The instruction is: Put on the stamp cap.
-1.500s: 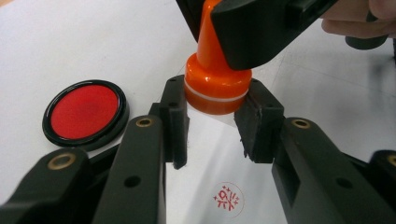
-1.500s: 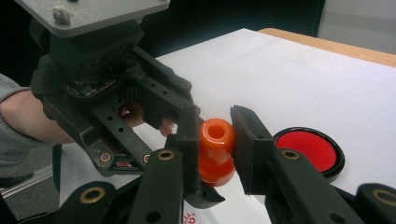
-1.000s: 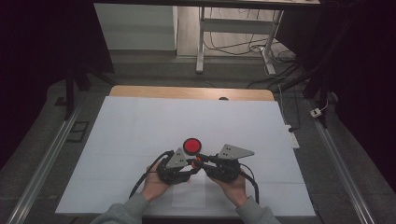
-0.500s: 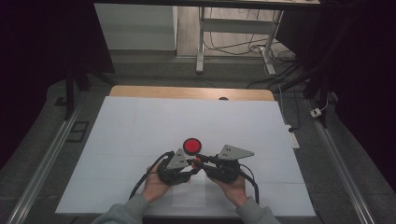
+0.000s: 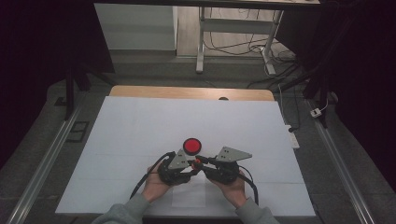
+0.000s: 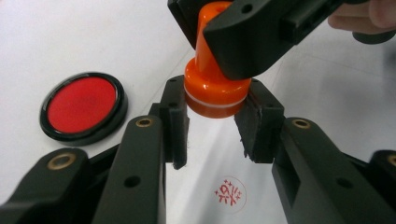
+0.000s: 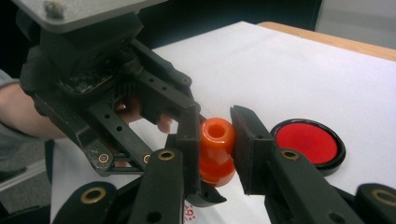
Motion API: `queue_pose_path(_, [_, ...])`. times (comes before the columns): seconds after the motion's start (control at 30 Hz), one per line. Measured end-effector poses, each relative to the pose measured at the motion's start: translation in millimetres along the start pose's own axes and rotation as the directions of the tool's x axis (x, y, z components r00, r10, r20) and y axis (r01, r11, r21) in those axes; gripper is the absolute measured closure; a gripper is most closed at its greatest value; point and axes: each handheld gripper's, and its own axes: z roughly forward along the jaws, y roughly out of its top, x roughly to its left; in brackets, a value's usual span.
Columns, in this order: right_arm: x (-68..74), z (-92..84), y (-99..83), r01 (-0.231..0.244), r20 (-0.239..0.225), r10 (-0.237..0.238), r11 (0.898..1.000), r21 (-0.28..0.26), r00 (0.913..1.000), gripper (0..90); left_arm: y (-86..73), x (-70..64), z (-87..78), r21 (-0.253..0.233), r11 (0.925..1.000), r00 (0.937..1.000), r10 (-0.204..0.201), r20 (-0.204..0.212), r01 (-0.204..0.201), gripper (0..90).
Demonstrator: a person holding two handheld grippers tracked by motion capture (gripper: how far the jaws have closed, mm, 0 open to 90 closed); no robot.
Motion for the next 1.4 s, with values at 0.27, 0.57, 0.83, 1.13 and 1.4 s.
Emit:
queue_pose_path(0.27, [0.0, -0.1, 0.9, 0.002, 0.004, -0.002, 1.0, -0.01, 1.0, 72.1, -0.2, 1.2, -0.4, -0.008, 0.9999, 0.9999, -0.015, 0.006, 0.015, 64.0])
queue_pose_path(0.57, [-0.7, -1.6, 2.1, 0.0, 0.008, 0.0, 1.0, -0.027, 1.0, 72.1, -0.3, 1.5, 1.0, -0.003, 0.9996, 0.9996, -0.026, -0.003, 0.026, 55.1])
queue_pose_path(0.83, [-1.5, -2.4, 2.4, -0.002, 0.007, 0.003, 1.0, -0.029, 1.0, 72.1, -0.3, 3.3, -0.5, -0.008, 0.9991, 0.9991, -0.042, -0.008, 0.042, 45.0])
queue_pose_path(1.13, [-3.1, -3.4, 3.0, 0.0, 0.01, 0.0, 0.999, -0.032, 1.0, 72.1, -1.5, 7.2, -5.4, -0.003, 0.9984, 0.9983, -0.057, -0.008, 0.057, 34.9])
queue_pose_path(1.4, [-6.0, -5.7, 4.4, -0.006, 0.014, 0.006, 0.999, -0.039, 0.9999, 72.1, -4.8, 9.2, -17.0, -0.007, 0.9982, 0.9982, -0.059, -0.011, 0.059, 32.1])
